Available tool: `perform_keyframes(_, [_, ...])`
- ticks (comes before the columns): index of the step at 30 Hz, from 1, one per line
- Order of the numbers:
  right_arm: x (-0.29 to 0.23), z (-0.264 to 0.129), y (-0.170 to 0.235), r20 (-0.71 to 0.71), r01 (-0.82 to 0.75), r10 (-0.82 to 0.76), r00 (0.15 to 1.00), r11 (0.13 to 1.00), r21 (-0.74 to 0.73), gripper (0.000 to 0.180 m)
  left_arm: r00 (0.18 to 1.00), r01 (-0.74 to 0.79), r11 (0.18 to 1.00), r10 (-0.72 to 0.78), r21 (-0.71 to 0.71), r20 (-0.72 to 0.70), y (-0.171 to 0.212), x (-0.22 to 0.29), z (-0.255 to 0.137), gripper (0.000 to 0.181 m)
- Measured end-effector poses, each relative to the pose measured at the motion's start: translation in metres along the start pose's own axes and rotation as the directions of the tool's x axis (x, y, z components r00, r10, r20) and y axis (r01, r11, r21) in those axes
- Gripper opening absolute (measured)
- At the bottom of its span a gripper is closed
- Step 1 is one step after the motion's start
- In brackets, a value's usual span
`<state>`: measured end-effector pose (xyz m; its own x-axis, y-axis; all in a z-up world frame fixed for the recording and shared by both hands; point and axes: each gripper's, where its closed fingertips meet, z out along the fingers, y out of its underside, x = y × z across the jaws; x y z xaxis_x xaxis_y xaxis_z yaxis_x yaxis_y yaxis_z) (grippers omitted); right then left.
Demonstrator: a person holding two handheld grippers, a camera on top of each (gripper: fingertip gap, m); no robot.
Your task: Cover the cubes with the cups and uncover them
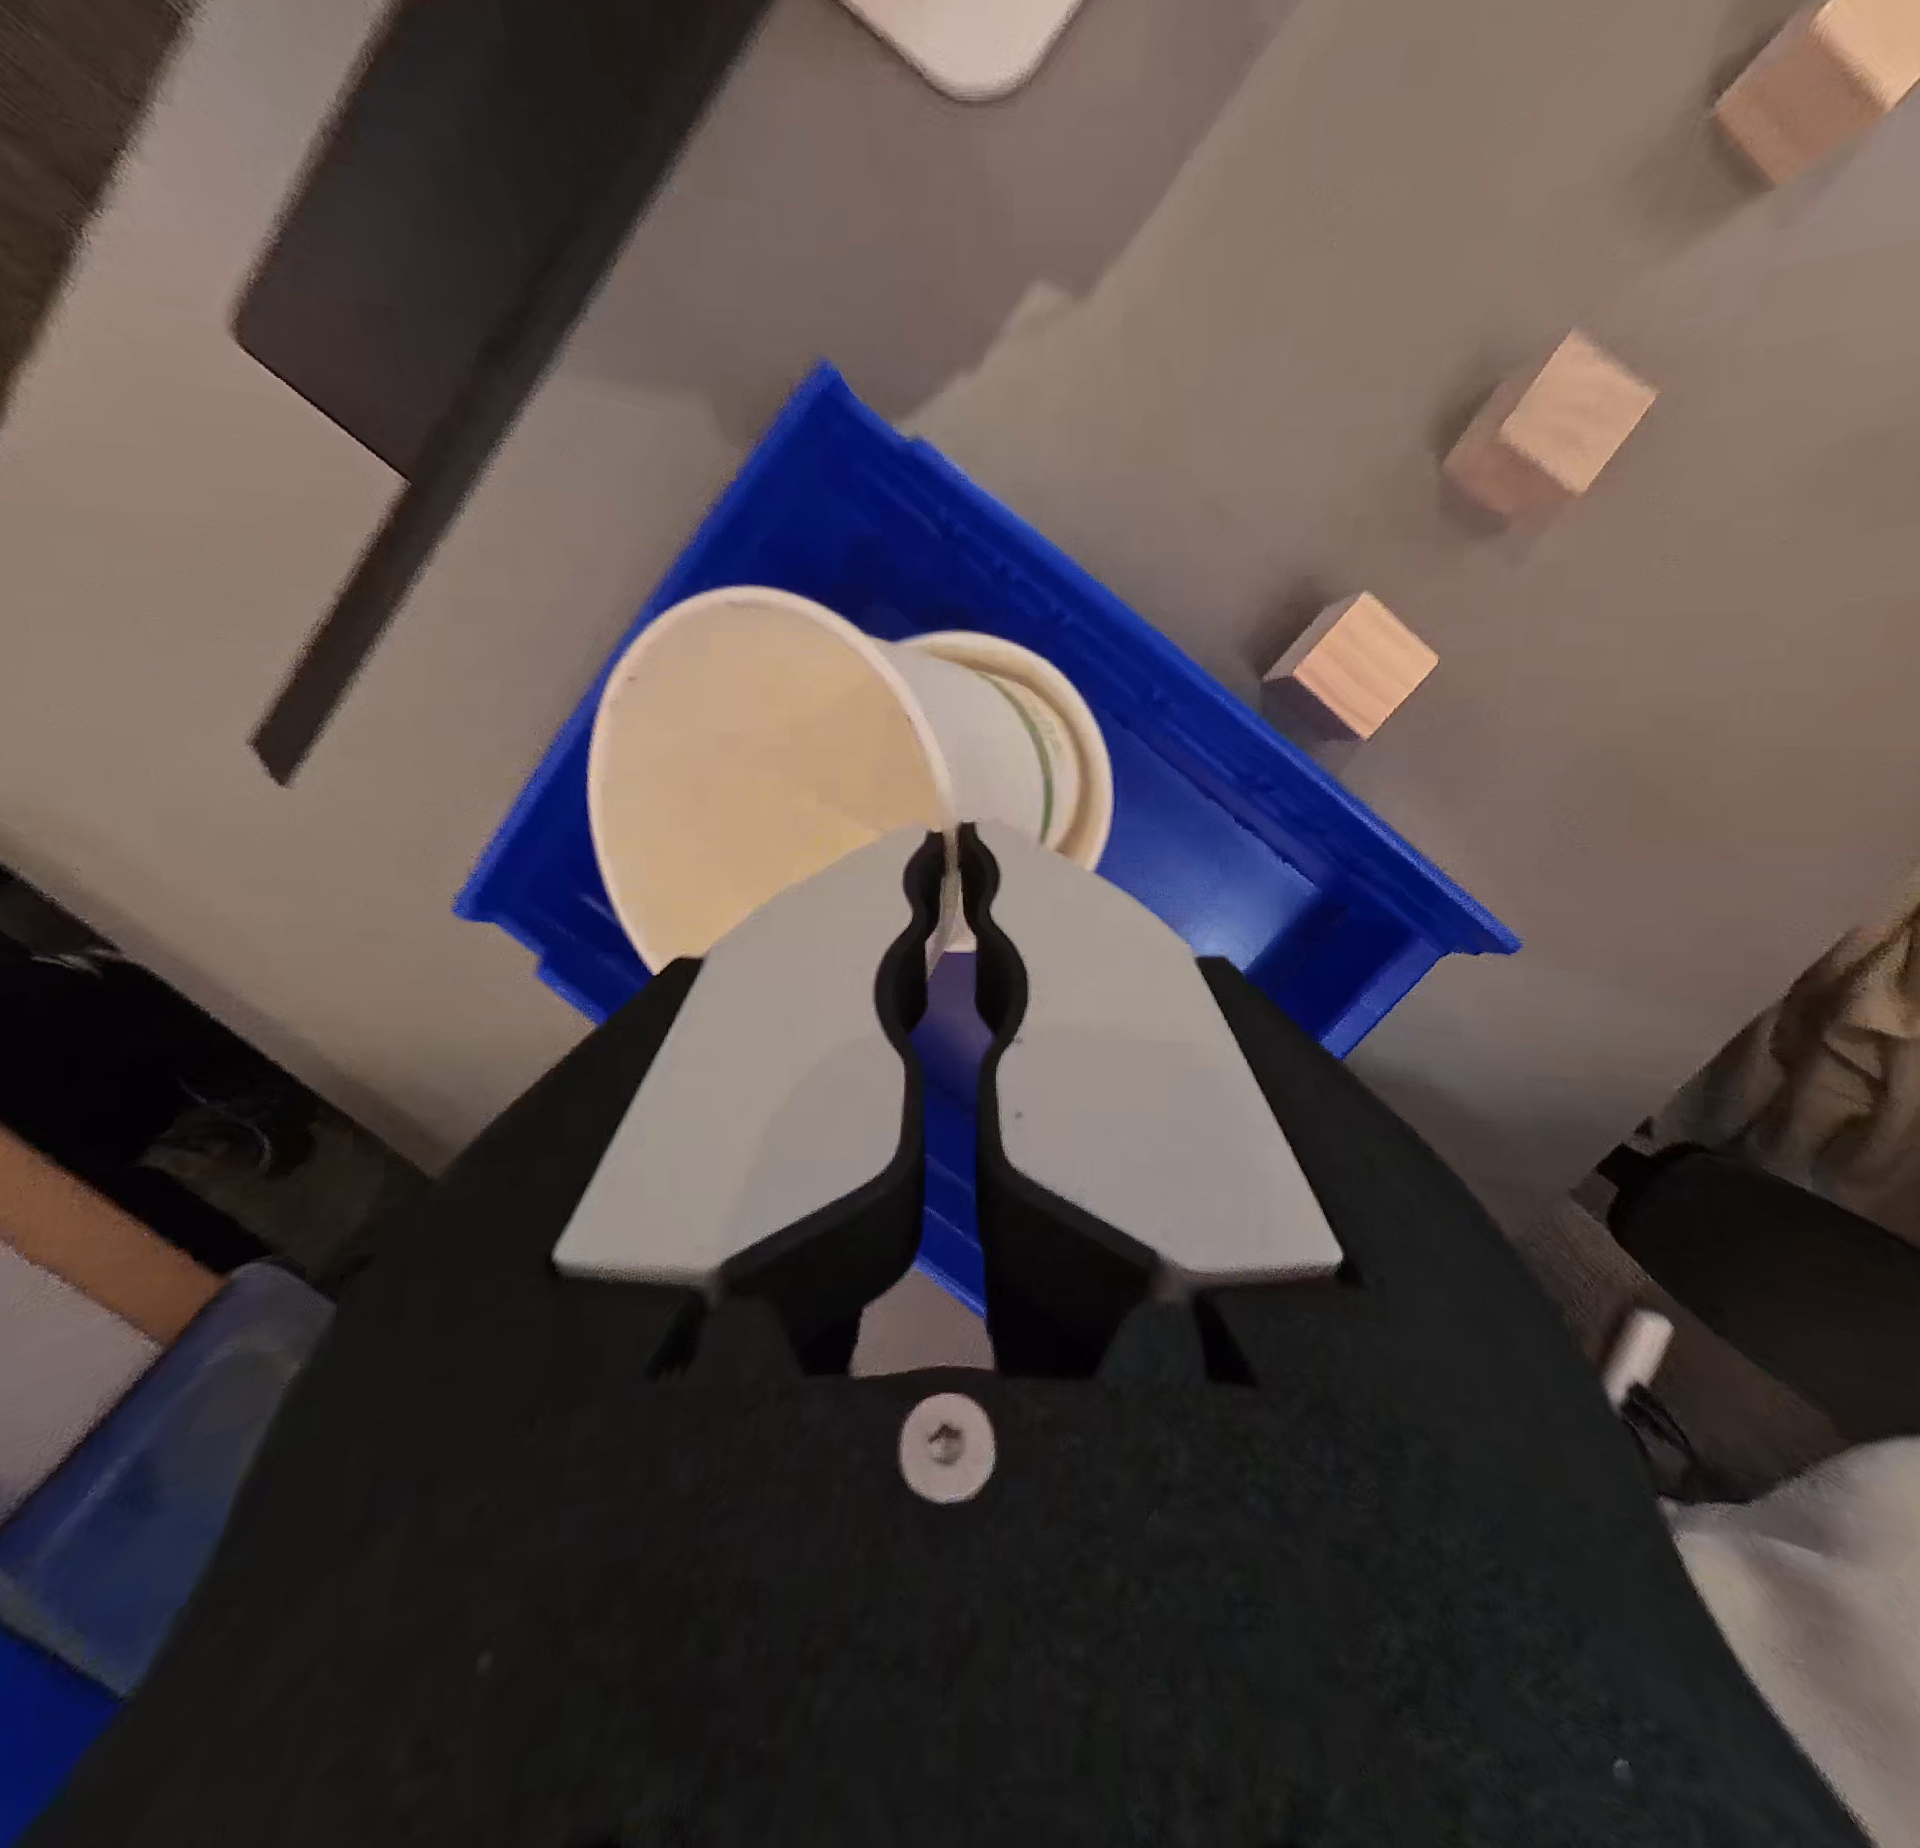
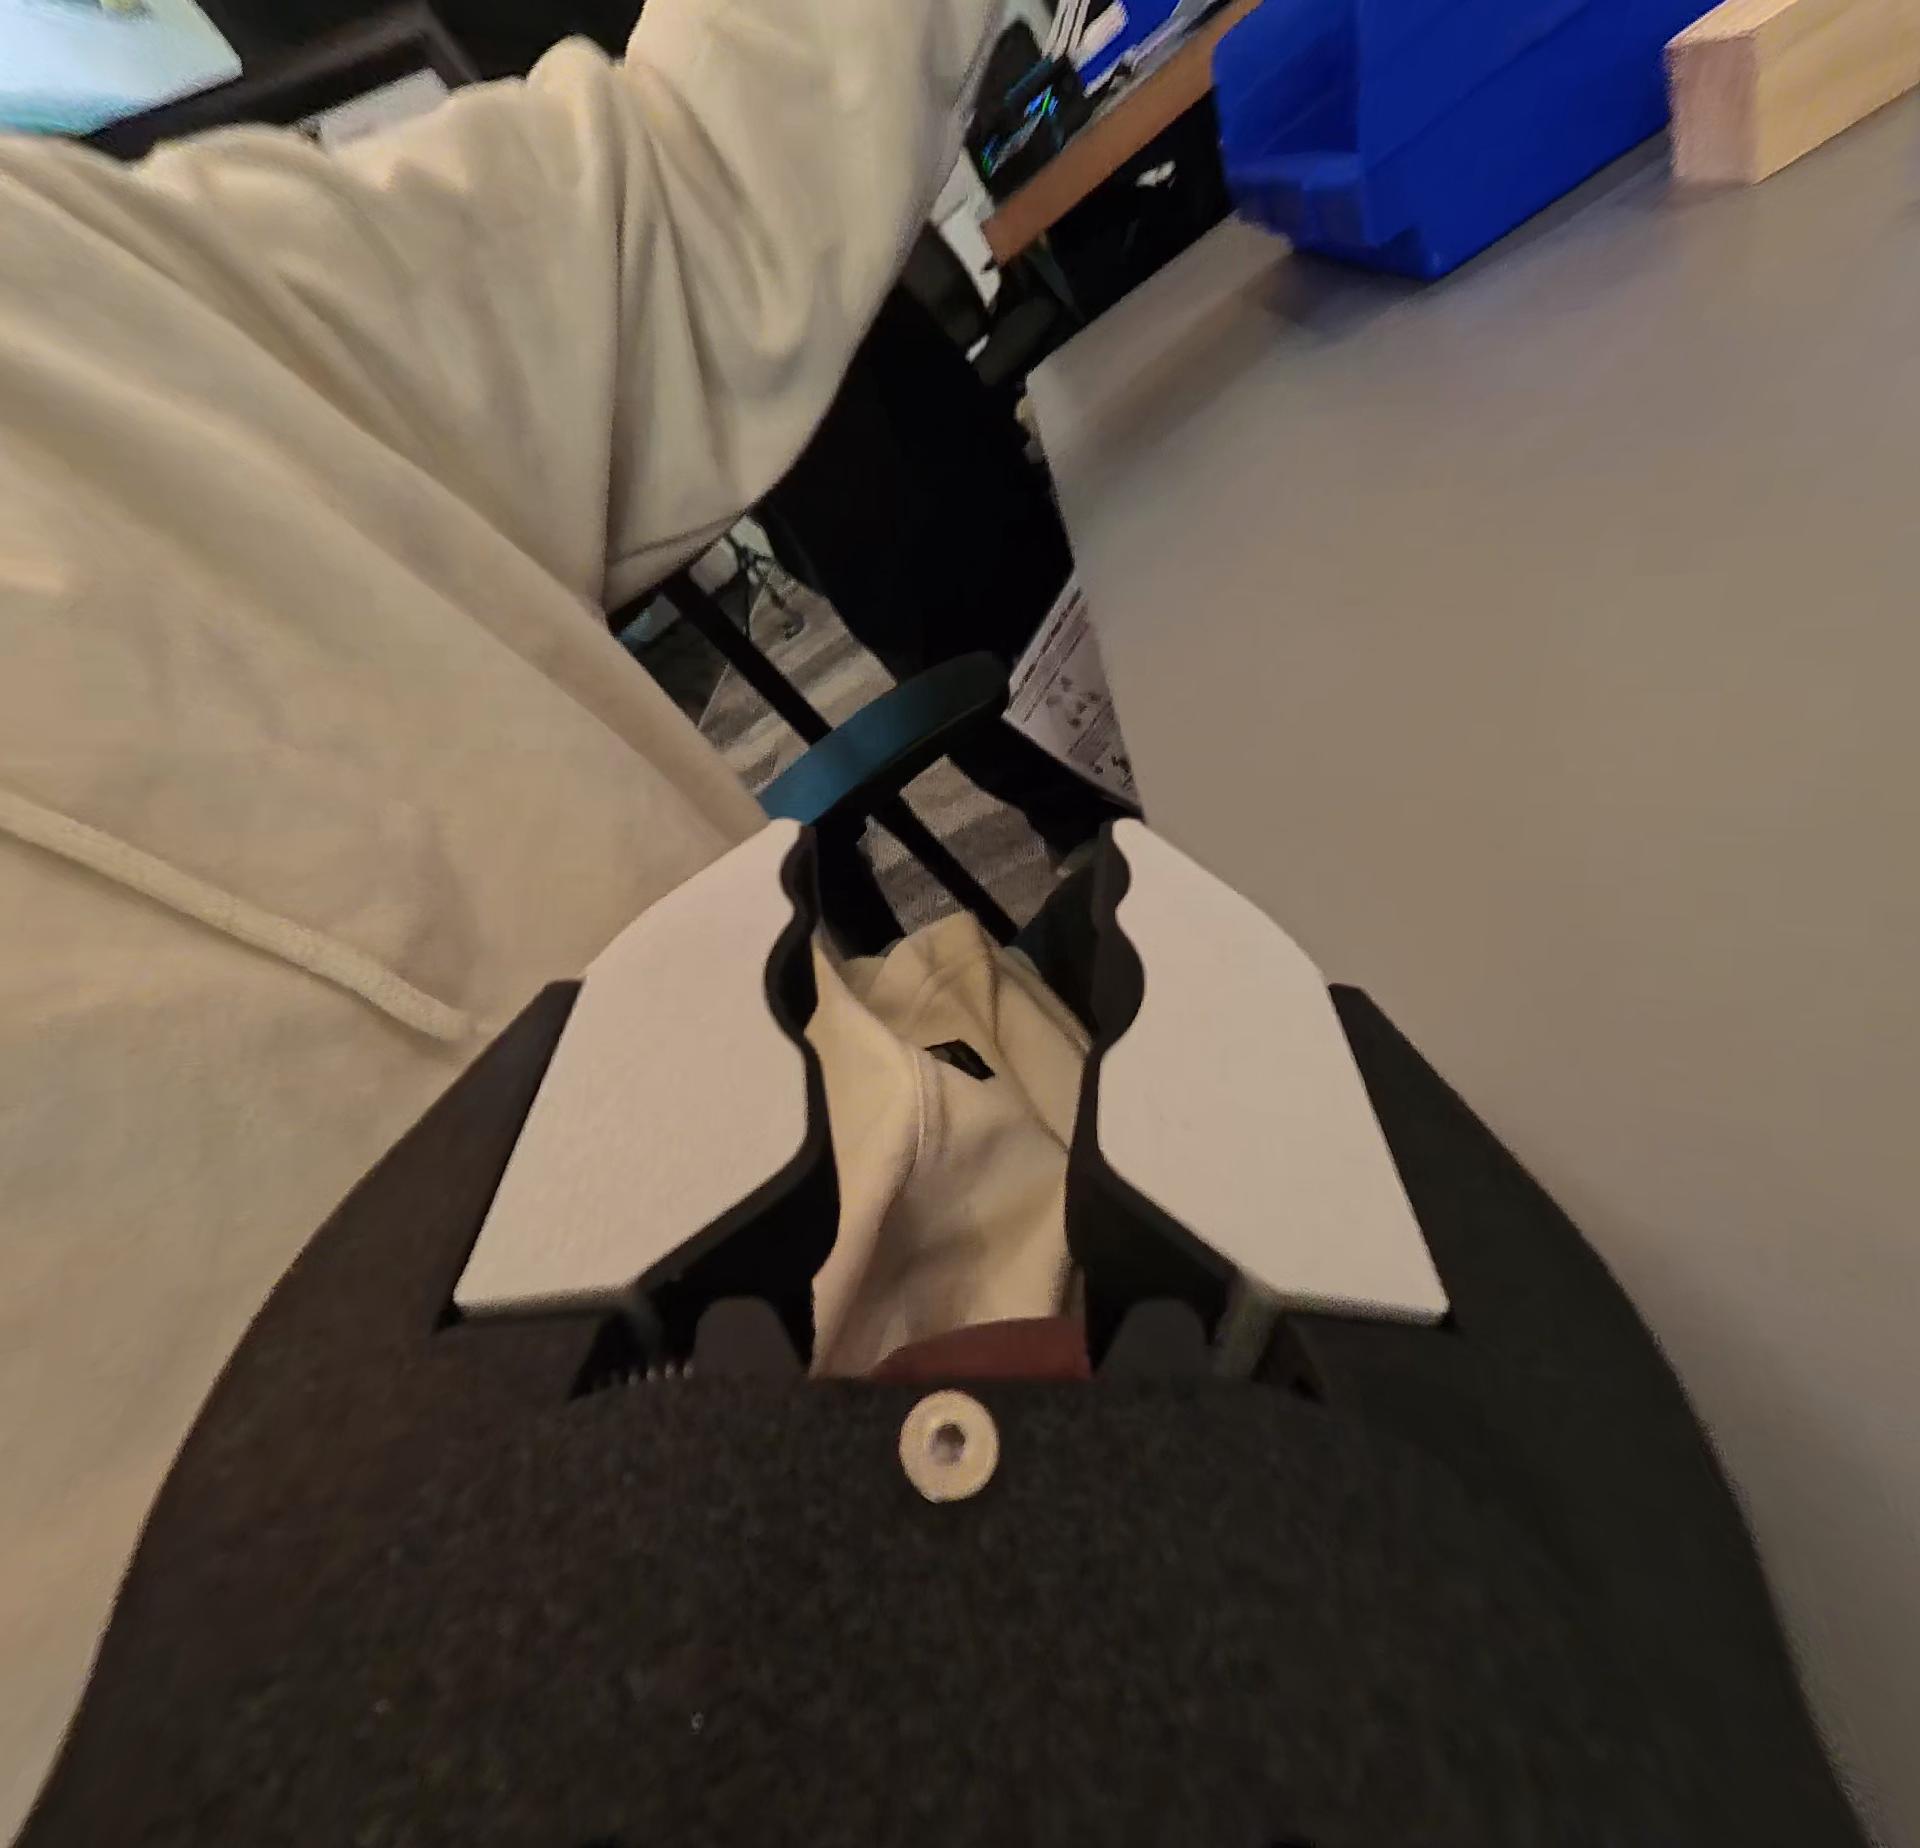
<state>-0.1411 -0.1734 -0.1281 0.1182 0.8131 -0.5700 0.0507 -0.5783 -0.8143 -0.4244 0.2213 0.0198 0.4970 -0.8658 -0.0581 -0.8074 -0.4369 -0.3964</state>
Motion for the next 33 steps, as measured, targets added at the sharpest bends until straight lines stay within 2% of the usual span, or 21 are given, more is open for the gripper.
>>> perform_keyframes(4, [0.022, -0.009, -0.028, -0.051, -0.062, 0.071, 0.996, 0.986, 0.153, 0.055, 0.997, -0.072, 0.979, 0.065, 0.189, 0.044, -0.033, 0.018, -0.041, 0.003])
perform_keyframes(8, [0.034, -0.006, -0.092, 0.032, -0.194, 0.196, 0.980, 0.913, 0.359, 0.057, 0.985, -0.170, 0.912, 0.165, 0.373, 0.044, -0.072, 0.066, -0.061, 0.003])
perform_keyframes(11, [0.047, 0.000, -0.152, 0.219, -0.390, 0.323, 0.921, 0.783, 0.485, 0.058, 0.969, -0.232, 0.845, 0.245, 0.481, 0.037, -0.105, 0.110, -0.068, 0.003])
perform_keyframes(13, [0.059, 0.009, -0.185, 0.365, -0.523, 0.381, 0.850, 0.698, 0.490, 0.064, 0.955, -0.255, 0.803, 0.295, 0.538, 0.013, -0.124, 0.143, -0.068, 0.003])
perform_keyframes(16, [0.074, 0.013, -0.228, 0.556, -0.663, 0.383, 0.738, 0.565, 0.491, 0.074, 0.926, -0.292, 0.751, 0.378, 0.592, -0.023, -0.147, 0.189, -0.061, 0.003])
perform_keyframes(19, [0.091, 0.005, -0.256, 0.613, -0.692, 0.332, 0.717, 0.448, 0.566, 0.085, 0.902, -0.325, 0.721, 0.430, 0.612, -0.027, -0.162, 0.222, -0.050, 0.003])
perform_keyframes(21, [0.097, -0.004, -0.266, 0.658, -0.716, 0.294, 0.693, 0.382, 0.584, 0.086, 0.892, -0.325, 0.701, 0.450, 0.635, -0.040, -0.170, 0.240, -0.046, 0.003])
perform_keyframes(24, [0.100, 0.000, -0.269, 0.683, -0.729, 0.274, 0.677, 0.375, 0.573, 0.091, 0.877, -0.313, 0.676, 0.475, 0.667, -0.070, -0.180, 0.262, -0.039, 0.003])
perform_keyframes(27, [0.095, -0.015, -0.273, 0.755, -0.762, 0.179, 0.630, 0.330, 0.558, 0.087, 0.867, -0.308, 0.678, 0.489, 0.668, -0.096, -0.182, 0.277, -0.025, 0.003])
perform_keyframes(29, [0.100, -0.019, -0.269, 0.713, -0.727, 0.194, 0.674, 0.342, 0.595, 0.086, 0.859, -0.297, 0.672, 0.498, 0.678, -0.118, -0.179, 0.285, -0.018, 0.003])
perform_keyframes(32, [0.103, -0.024, -0.261, 0.626, -0.654, 0.223, 0.747, 0.415, 0.633, 0.085, 0.857, -0.260, 0.682, 0.489, 0.684, -0.161, -0.167, 0.293, -0.009, 0.003])
perform_keyframes(33, [0.105, -0.026, -0.258, 0.582, -0.619, 0.237, 0.778, 0.444, 0.648, 0.086, 0.864, -0.265, 0.689, 0.480, 0.675, -0.150, -0.161, 0.293, -0.003, 0.011])
